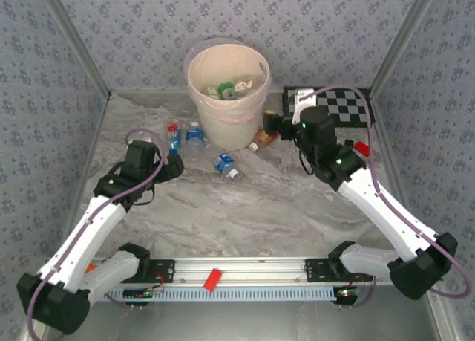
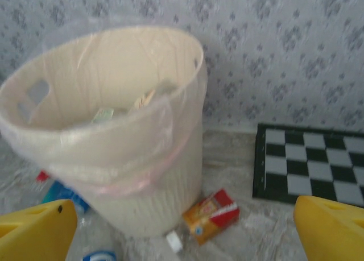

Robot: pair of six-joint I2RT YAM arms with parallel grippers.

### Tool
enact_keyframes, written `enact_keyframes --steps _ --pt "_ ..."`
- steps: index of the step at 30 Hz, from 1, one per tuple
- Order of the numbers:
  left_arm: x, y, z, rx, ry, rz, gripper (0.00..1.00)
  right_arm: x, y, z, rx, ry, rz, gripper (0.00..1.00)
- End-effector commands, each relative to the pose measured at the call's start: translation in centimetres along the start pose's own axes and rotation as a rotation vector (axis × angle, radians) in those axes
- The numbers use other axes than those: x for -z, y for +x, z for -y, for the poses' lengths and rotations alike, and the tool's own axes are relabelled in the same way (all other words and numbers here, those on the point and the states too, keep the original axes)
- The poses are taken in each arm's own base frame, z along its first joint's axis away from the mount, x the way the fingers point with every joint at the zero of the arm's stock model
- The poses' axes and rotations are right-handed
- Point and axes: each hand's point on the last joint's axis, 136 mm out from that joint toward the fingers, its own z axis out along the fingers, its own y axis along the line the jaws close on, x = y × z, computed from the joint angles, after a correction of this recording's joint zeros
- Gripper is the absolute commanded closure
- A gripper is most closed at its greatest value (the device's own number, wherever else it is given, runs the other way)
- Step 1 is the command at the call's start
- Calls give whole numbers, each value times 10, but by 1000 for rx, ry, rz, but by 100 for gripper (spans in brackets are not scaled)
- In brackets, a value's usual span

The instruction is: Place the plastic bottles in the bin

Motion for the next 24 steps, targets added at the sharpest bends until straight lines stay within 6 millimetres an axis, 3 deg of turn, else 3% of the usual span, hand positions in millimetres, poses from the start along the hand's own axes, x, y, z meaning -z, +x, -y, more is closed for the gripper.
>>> enact_keyframes --steps 1,8,16,24 --pt "-9 -19 16 -28 64 -15 0 7 29 -5 -48 -78 -34 1" --pt "-61 -35 4 -38 -22 -143 4 12 93 4 -73 -123 -103 1" --pt "-124 -71 -8 -50 -115 -234 14 18 127 12 -83 -150 -119 1" --pt "-181 -86 -8 -80 -177 -342 14 22 158 16 -122 -168 -133 1"
